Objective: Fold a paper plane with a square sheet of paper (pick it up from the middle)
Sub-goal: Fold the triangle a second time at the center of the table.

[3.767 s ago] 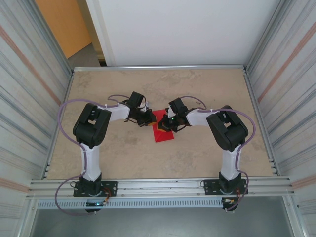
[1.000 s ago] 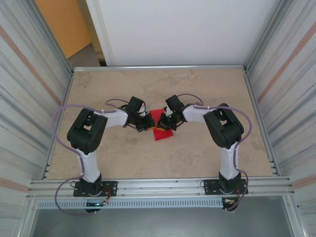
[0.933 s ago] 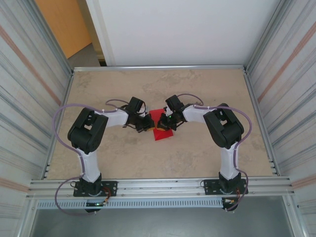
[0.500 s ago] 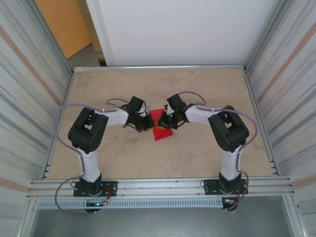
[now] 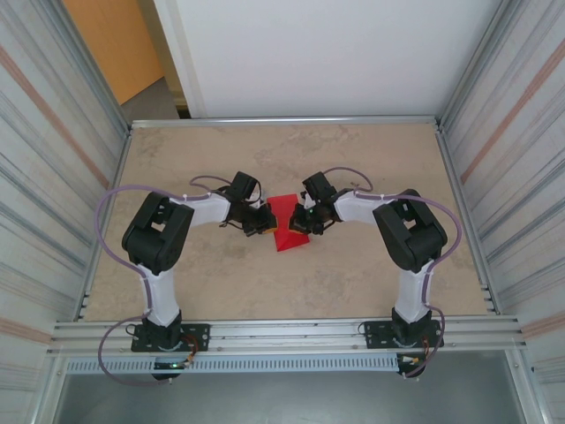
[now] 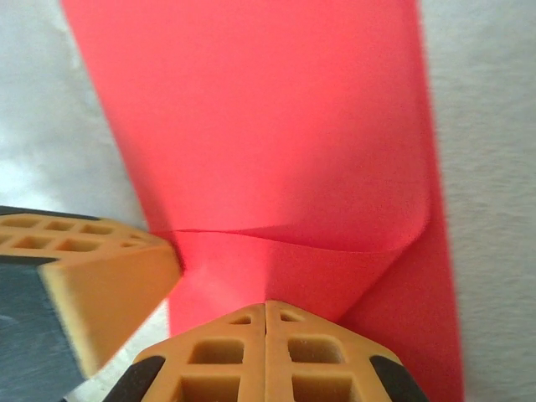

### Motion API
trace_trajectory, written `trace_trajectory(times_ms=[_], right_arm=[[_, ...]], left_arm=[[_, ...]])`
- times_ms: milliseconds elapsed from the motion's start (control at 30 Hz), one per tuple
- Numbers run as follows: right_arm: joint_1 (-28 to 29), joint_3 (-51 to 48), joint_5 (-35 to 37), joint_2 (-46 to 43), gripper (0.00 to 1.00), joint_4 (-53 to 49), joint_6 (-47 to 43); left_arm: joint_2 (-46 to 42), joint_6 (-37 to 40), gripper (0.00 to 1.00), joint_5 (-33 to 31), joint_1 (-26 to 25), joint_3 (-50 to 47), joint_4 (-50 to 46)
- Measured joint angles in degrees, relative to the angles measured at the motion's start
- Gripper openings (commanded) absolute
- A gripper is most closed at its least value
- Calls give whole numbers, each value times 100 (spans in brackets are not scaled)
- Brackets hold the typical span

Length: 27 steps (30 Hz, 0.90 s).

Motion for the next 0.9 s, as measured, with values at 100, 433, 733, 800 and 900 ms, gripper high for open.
trace_trajectory(times_ms=[100, 433, 733, 800, 900], right_arm=[[-35, -26, 2, 0, 4, 66, 17], [-37, -59, 4, 4, 4, 114, 219], [-59, -57, -35, 20, 4, 116, 363], [-70, -57, -59, 26, 3, 116, 367], [-74, -57, -68, 31, 3, 116, 380]], left_arm=[[0, 0, 5, 0, 0, 13, -2], [-992, -197, 13, -26, -208, -435, 238], [-1093, -542, 15, 0, -914, -750, 455], [-986, -570, 15, 0, -909, -748, 435], [-857, -570, 15, 0, -894, -726, 345]])
